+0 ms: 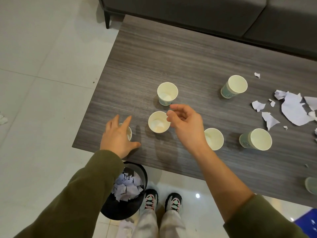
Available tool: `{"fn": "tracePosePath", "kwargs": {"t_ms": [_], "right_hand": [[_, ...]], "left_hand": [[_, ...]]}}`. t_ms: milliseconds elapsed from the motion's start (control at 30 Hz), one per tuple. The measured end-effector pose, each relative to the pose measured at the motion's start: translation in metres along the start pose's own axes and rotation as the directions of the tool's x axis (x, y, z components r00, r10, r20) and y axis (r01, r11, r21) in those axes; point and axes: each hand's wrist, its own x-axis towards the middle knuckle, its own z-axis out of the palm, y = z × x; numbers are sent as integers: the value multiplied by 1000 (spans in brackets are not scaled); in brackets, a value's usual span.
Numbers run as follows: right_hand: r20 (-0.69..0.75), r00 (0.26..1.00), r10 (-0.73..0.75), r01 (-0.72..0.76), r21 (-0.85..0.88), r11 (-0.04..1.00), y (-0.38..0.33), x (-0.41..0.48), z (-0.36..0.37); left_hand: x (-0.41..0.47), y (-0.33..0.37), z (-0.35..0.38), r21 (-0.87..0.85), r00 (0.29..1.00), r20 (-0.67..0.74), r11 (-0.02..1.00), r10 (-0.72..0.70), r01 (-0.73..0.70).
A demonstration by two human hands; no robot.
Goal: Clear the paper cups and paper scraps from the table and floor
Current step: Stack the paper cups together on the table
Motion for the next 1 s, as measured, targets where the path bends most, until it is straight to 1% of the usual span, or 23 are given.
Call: {"fn": "tracePosePath", "kwargs": {"t_ms": [133, 300, 400, 567, 667, 767, 867, 1000], "right_hand": [[-1, 1000, 23, -23, 11, 1000, 5, 2, -3], [-5, 999, 40, -40, 18, 999, 9, 3, -6], [-12, 999, 40, -40, 25, 999, 9, 4, -10], [-49, 998, 27, -26, 16, 1000, 2, 1, -18], [-84, 996, 32, -34, -26, 999, -3, -4, -27], [-109, 993, 45, -47, -14, 999, -11, -9, -39], [-137, 989, 52, -60, -53, 997, -18, -13, -52], [-122, 990, 71, -76, -36, 996, -18, -17, -63]], "left_hand": [[-5, -3, 4, 31, 998, -40, 998, -45, 47], [-9, 0, -1, -15, 993, -100, 998, -55, 54], [-8, 9, -13, -48, 987, -160, 999, -9, 1], [-8, 36, -44, -138, 962, -248, 979, 112, -150], [-9, 54, -61, -162, 942, -286, 960, 174, -227], [-12, 69, -74, -161, 933, -281, 948, 223, -275], [-15, 80, -78, -149, 938, -227, 942, 263, -301], [-15, 92, -72, -124, 937, -188, 940, 294, -319]]}}
